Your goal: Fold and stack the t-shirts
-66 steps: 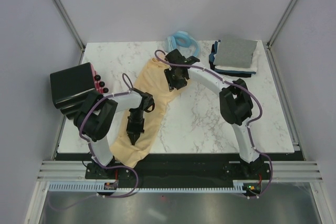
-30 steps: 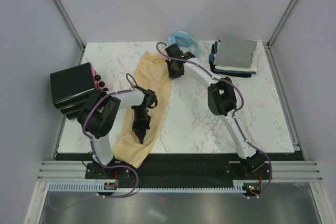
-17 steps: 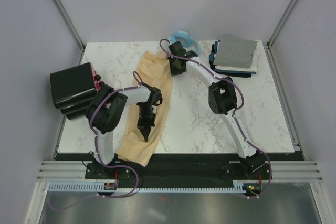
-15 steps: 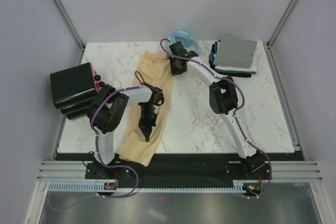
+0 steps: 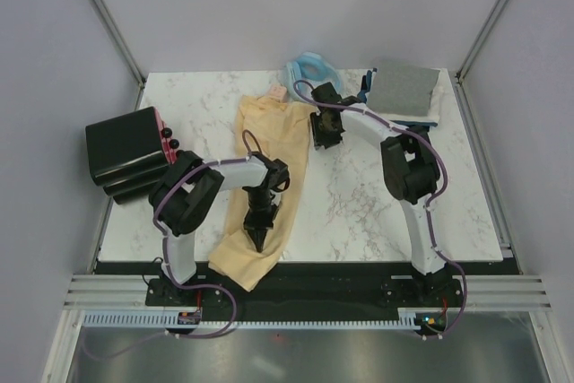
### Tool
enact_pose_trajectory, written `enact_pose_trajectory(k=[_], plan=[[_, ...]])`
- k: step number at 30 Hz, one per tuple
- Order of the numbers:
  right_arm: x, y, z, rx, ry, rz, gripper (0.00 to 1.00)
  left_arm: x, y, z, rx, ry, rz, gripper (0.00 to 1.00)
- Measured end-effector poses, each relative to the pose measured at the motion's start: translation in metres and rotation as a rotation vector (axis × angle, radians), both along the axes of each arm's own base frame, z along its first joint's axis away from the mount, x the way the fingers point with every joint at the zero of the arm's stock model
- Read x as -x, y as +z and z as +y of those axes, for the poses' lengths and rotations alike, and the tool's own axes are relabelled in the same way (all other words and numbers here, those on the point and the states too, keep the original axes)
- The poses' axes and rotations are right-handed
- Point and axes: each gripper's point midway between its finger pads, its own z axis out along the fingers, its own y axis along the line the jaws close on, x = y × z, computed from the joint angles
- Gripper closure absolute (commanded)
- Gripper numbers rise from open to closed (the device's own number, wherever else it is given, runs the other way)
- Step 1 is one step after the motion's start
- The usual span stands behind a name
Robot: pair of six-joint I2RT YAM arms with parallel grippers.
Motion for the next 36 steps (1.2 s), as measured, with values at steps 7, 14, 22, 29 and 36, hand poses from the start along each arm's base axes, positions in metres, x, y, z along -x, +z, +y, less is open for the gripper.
enact_pose_trajectory(k=[7, 14, 22, 29, 36], plan=[[0.0, 0.023, 0.008, -0.001, 0.016, -0.026, 0.6, 0.023, 0.0, -0.017, 0.05, -0.088, 0.012, 0.98], [-0.029, 0.054, 0.037, -0.057, 0.034, -0.127, 0.58, 0.032, 0.0, -0.024, 0.083, -0.112, 0.018, 0.98], [-0.045, 0.014, 0.064, -0.059, 0.064, -0.101, 0.56, 0.034, 0.001, -0.026, 0.098, -0.11, 0.026, 0.98], [-0.04, 0.002, 0.07, -0.05, 0.095, -0.081, 0.8, 0.035, 0.002, -0.029, 0.121, -0.115, 0.036, 0.98], [-0.023, 0.002, 0.101, -0.075, 0.186, -0.087, 0.99, 0.04, 0.005, -0.033, 0.156, -0.13, 0.057, 0.98]])
